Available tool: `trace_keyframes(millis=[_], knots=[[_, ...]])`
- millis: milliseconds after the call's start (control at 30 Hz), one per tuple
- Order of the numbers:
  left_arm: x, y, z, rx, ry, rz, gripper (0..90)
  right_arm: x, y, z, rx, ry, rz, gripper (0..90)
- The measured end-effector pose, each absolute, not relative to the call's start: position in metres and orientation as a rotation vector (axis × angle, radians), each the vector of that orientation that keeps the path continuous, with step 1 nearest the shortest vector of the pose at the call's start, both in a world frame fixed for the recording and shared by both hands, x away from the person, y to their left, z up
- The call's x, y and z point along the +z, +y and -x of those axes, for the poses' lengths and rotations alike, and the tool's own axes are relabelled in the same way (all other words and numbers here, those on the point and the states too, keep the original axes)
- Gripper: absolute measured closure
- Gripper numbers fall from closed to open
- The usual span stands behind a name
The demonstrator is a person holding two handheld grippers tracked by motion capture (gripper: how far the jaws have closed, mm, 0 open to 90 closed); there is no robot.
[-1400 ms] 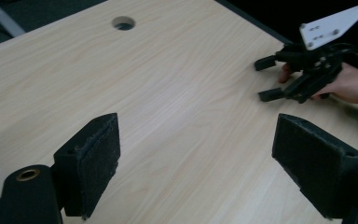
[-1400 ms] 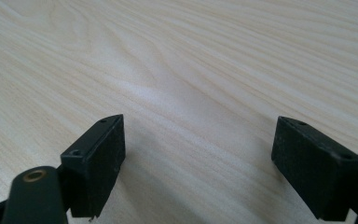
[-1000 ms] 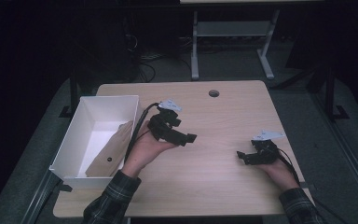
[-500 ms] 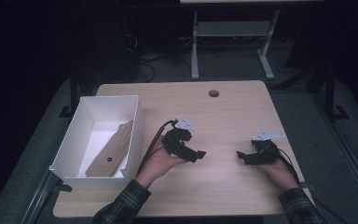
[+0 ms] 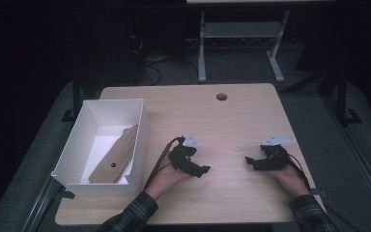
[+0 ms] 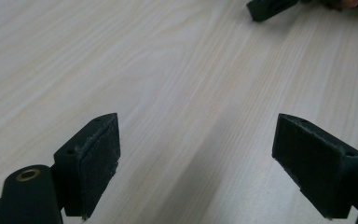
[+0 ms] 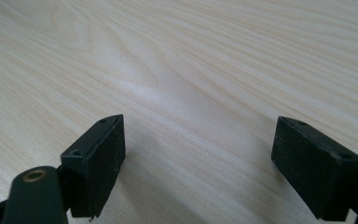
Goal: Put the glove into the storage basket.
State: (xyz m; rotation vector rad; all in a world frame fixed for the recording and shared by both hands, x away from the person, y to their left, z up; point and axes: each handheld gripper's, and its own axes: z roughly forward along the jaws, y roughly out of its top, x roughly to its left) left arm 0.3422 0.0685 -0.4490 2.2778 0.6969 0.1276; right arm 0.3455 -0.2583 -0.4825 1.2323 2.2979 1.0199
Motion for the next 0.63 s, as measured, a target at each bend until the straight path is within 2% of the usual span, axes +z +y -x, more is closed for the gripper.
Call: trace_keyframes(millis=[200,367,633], knots=[[-0.465,0.068,-0.341,0.156,0.694,-2.316,14.5,-0.483,-0.258,-0.346,1.020,2.298,-1.233,17.1],[-0.471,0.067,-0.339,0.229,0.659,-2.342,14.0,-0.483,-0.258,-0.345,1.022,2.299,-1.232,17.1],[-0.479,0.073,-0.335,0.259,0.610,-2.278,12.5,-0.483,-0.258,-0.345,1.022,2.300,-1.231,17.1]])
